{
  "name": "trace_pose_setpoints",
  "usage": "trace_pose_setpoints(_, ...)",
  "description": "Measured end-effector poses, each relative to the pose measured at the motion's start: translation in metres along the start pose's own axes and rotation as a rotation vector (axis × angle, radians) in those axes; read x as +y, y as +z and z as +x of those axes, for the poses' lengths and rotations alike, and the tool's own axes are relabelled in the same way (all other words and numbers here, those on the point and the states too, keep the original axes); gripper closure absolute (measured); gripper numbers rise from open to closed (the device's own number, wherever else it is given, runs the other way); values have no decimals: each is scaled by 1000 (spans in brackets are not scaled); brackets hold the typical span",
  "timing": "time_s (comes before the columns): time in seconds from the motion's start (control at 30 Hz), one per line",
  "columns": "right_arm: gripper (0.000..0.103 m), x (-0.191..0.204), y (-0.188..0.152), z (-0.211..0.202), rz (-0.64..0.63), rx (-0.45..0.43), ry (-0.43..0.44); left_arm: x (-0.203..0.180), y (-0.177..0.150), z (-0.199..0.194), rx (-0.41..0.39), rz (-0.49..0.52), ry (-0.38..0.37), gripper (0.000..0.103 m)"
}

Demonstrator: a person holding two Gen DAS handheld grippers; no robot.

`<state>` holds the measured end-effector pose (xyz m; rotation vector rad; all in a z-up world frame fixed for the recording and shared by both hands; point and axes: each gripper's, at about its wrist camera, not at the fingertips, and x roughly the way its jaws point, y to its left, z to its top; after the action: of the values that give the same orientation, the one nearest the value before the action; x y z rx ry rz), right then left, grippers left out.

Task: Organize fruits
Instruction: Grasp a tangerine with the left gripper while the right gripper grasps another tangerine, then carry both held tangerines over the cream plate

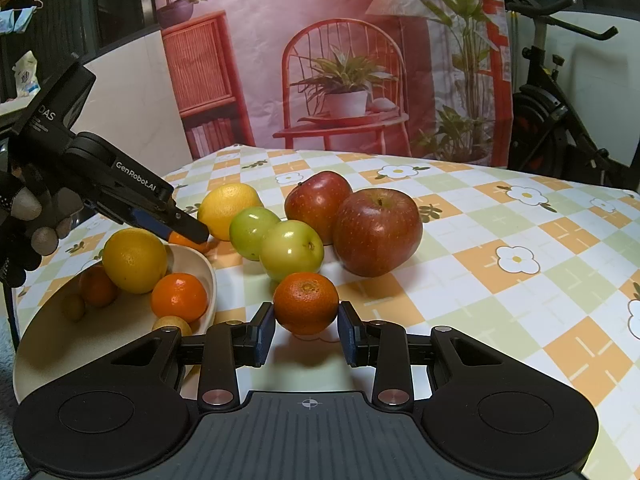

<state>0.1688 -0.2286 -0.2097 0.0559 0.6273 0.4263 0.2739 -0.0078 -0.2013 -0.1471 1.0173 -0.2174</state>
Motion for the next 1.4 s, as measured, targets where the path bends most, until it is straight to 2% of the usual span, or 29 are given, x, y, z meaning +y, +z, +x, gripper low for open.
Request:
trace_pose_setpoints(0.4,72,1,0,0,1,1,1,-9,-4,-10,-42,49,11,60)
trace_pose_setpoints(0.83,72,0,0,0,2,1,1,-24,-7,-48,-123,133,-13,60)
trace_pose_setpoints(1.17,72,4,-2,0,-6,-3,-8,-18,-44,-85,-148,121,-44,60)
trace_pose_setpoints(1.4,72,10,-3,0,-8,-2,-29,-3,-68,-101,-143,111,-26,60)
